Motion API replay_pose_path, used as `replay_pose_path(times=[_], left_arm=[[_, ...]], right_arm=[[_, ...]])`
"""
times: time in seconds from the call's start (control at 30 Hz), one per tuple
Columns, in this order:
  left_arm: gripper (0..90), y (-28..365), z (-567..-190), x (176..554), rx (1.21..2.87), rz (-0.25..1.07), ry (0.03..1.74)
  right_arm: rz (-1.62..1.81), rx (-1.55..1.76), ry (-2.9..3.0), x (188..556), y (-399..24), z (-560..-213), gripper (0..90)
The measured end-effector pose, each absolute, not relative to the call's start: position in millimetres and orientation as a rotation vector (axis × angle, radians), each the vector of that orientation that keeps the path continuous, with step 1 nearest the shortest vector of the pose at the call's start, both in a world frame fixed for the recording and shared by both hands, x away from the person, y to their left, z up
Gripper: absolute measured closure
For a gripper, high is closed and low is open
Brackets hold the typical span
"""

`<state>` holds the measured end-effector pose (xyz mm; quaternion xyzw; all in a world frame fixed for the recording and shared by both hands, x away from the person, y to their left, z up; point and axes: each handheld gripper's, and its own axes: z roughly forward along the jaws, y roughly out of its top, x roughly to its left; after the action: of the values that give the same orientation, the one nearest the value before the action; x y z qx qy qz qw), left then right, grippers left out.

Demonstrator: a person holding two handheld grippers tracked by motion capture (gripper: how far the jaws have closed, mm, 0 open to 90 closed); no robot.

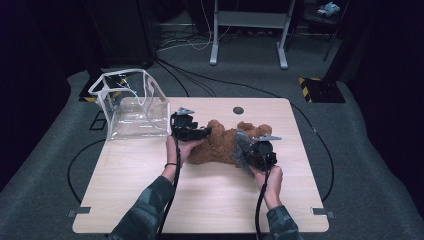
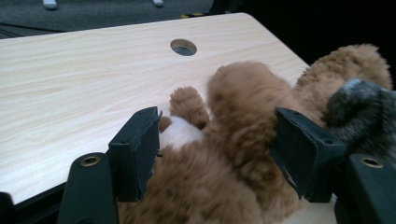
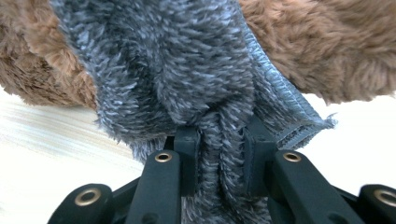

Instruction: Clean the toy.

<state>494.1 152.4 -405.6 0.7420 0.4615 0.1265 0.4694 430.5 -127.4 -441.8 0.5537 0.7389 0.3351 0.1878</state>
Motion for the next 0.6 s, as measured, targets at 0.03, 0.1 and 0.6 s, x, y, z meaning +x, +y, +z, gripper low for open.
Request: replay_pose_path(times=[0.03, 0.1, 0.6], left_arm=[[30.8, 156.9, -404.9, 492.1, 1.821, 0.31, 1.127], [30.3, 165.7, -404.8, 488.0, 1.82, 0.299, 1.125], [59.0, 183.4, -444.6, 475.1, 1.884, 0.252, 1.183]], right_arm=[[0.943, 1.555, 2.083, 430.0, -127.8, -441.1, 72.1], [0.943, 1.567, 2.072, 428.4, -128.2, -440.1, 72.1], [0.993, 1.406, 2.158, 399.4, -102.8, -434.1, 72.5]])
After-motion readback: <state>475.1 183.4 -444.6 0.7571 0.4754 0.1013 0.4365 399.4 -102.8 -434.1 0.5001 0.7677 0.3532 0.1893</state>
